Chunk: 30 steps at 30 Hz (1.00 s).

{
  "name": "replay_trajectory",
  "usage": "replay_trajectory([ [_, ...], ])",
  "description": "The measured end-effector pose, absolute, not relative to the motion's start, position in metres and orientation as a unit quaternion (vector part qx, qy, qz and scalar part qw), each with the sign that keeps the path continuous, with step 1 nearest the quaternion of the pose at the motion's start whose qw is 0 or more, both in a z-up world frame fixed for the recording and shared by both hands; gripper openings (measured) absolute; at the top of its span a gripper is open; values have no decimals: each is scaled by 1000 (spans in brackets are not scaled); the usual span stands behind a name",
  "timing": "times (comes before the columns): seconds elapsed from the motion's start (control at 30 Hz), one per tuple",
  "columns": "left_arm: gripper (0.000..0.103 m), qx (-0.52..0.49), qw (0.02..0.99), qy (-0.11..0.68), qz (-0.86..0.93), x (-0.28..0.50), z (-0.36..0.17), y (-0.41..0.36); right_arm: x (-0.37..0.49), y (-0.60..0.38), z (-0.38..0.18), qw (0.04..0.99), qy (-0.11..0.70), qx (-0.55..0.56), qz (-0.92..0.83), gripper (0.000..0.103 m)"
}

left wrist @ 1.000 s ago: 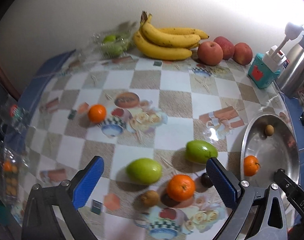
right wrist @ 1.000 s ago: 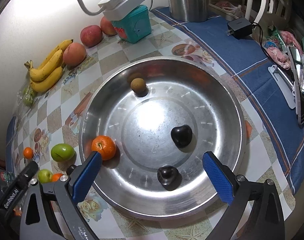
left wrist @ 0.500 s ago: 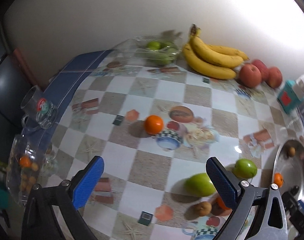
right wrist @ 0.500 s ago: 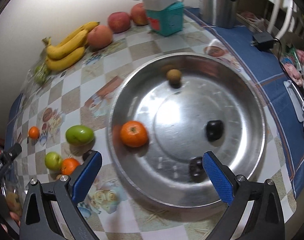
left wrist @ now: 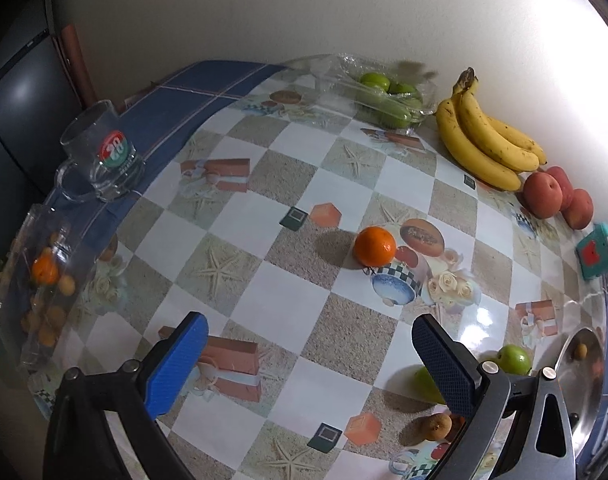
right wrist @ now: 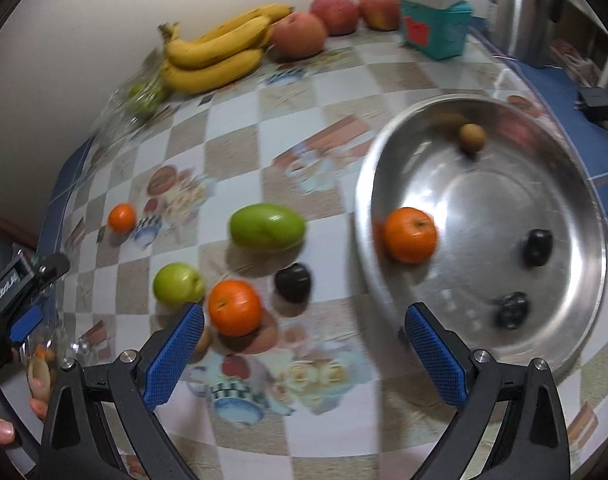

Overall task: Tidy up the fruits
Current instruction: 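Withdraw both tools from the bowl toward the remaining fruit, then lower the right tool around the dark cherry while the left tool approaches the large green fruit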

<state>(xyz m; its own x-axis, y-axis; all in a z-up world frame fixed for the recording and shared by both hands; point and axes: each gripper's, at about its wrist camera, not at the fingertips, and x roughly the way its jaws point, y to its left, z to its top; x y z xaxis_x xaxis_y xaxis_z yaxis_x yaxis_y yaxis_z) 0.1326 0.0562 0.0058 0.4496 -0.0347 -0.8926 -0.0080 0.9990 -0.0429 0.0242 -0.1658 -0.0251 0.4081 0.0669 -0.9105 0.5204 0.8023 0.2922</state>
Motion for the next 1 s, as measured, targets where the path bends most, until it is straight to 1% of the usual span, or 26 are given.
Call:
replay_trajectory([
  [0.3,103,-18,820,571,-38,134,-22,36,38,-151,-43,780,543,292,-109,100],
  [0.43,103,-77,792,605,-33,137,-43,42,42,-149,-49,773,551,296,-105,100],
  [0.53,103,-84,784,615,-21,138,-51,44,40,-154,-52,771,547,308,-109,100],
  [0.7,103,-91,781,617,-25,138,-51,40,43,-164,-54,770,526,345,-109,100],
  [1.0,103,-91,778,618,-72,140,-46,17,46,-171,-51,776,495,377,-105,100],
])
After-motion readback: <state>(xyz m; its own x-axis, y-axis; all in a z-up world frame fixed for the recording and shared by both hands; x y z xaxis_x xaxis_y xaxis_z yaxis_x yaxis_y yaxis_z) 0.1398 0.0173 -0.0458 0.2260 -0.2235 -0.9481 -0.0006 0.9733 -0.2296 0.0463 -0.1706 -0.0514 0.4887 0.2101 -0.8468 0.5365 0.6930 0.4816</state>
